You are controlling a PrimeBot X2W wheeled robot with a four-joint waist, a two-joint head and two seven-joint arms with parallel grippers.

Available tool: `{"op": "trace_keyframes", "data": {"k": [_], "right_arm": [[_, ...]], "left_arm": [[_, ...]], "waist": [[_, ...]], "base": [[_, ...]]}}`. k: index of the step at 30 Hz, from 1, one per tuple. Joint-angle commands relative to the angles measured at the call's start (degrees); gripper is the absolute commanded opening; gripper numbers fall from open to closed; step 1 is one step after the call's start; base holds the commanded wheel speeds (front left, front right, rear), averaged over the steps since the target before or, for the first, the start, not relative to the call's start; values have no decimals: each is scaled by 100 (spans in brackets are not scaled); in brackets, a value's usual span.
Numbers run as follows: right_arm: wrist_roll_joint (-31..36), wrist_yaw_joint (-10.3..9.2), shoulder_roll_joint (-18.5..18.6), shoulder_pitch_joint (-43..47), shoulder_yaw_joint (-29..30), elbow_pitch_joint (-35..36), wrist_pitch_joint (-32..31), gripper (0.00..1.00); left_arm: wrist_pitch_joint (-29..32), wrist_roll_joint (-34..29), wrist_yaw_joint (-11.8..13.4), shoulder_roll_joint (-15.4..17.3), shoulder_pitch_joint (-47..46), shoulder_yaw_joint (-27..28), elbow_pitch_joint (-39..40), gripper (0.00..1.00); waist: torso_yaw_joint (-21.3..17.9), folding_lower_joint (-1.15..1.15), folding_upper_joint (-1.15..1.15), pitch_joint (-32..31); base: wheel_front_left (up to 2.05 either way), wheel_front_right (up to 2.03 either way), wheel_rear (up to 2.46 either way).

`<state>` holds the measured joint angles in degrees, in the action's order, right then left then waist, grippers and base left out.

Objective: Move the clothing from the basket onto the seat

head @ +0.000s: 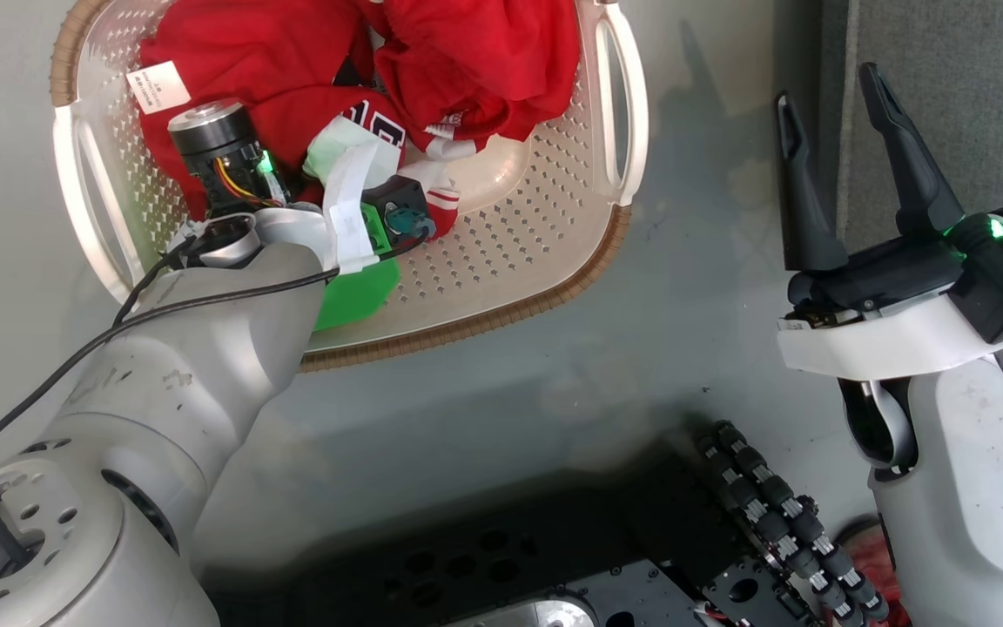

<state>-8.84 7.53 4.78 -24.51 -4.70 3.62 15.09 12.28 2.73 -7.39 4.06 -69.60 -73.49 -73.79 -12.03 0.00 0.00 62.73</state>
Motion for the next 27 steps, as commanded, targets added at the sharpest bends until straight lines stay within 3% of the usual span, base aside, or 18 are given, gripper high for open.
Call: {"op": "trace_keyframes", "data": {"k": [1, 9, 27], "right_arm": [[-23, -8, -3, -76, 12, 16, 11, 100], [-25, -8, -32, -157, 32, -39, 11, 100], [-24, -8, -29, 220, 73, -415, 11, 100]], "left_arm": [[2, -40, -7, 52, -63, 0, -7, 0], [-358, 8, -7, 16, -106, 2, 60, 0], [-1857, 1352, 17, -91, 797, 174, 481, 0]], "waist": [[6, 0, 0, 5], [78, 0, 0, -147], [422, 0, 0, -2069]], "base": [[0, 0, 0], [0, 0, 0], [0, 0, 0]]}}
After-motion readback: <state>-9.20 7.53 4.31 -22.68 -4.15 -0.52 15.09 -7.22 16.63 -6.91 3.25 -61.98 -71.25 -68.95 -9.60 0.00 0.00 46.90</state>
